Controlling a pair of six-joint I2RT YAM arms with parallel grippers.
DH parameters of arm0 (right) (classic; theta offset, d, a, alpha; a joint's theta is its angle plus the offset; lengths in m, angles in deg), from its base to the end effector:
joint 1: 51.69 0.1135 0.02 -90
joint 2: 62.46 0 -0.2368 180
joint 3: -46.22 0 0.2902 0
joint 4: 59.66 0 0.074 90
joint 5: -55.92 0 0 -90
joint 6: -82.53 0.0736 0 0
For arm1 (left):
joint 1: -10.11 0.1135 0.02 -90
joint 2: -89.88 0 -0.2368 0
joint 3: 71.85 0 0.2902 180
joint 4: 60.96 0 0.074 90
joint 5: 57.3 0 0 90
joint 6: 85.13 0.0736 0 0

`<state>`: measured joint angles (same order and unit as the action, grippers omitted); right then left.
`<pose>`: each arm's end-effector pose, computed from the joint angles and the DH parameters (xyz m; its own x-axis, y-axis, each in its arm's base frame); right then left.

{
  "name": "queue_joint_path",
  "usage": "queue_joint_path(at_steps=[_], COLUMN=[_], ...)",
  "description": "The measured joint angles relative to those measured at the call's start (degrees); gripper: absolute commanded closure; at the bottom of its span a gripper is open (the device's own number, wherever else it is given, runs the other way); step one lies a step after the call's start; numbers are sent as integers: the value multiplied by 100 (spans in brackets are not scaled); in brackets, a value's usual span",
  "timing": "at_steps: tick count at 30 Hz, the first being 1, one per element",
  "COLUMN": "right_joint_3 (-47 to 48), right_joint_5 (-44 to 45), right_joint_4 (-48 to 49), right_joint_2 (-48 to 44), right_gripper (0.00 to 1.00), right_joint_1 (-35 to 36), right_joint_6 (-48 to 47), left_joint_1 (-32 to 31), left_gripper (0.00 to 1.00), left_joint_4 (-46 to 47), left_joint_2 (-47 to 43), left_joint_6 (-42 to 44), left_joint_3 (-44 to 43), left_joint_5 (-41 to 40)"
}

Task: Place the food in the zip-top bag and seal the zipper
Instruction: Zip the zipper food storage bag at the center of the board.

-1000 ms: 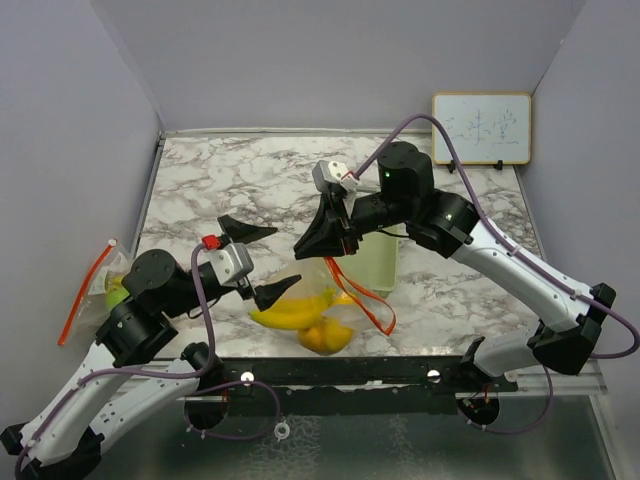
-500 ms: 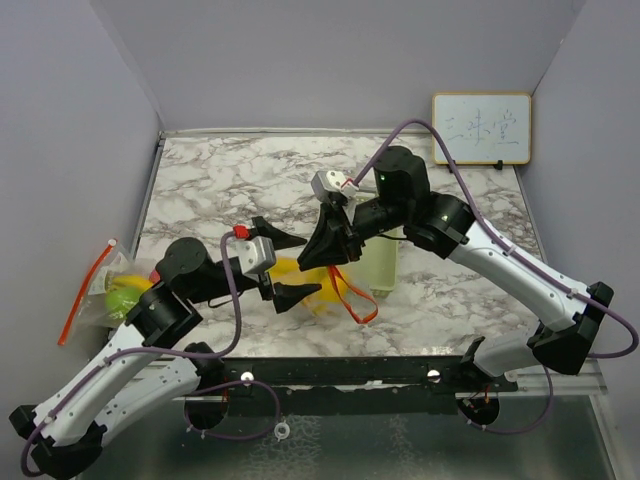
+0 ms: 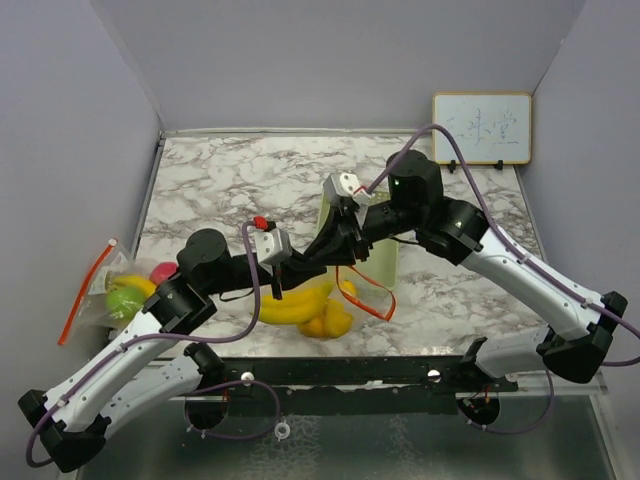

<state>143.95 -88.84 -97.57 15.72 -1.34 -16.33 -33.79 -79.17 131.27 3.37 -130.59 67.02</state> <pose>0.1806 0.3121 0.4057 -0.0540 -0.2044 -0.9774 -0.9587 -0.2633 0.1080 0.1543 -0.2061 0.3546 -0.0364 0.0051 -0.9993 0.9783 0.2044 -0.0346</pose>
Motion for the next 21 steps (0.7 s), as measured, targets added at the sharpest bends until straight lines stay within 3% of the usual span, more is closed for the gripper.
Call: queue_joint_path(at_steps=[6,13,21], right_joint_3=[-649,-918,-957], right_joint_5=[1067,1665,1690], right_joint_4=[138,358,850], right_joint_2=[-763,-1440,-1150], right_gripper=[35,35,36], right_joint_1=[107,96,96], right_joint_6=[35,26,286], left_joint_1=[-13,-9,-9], left_gripper=[100,100,100], left_joint_4=[-20,-15,-22], left_joint_2=[-446,-933,-752], left_joint_6=[-175,-306,-431], left_joint_3=[168,232,232], left_joint_5=[-280,-699,-833])
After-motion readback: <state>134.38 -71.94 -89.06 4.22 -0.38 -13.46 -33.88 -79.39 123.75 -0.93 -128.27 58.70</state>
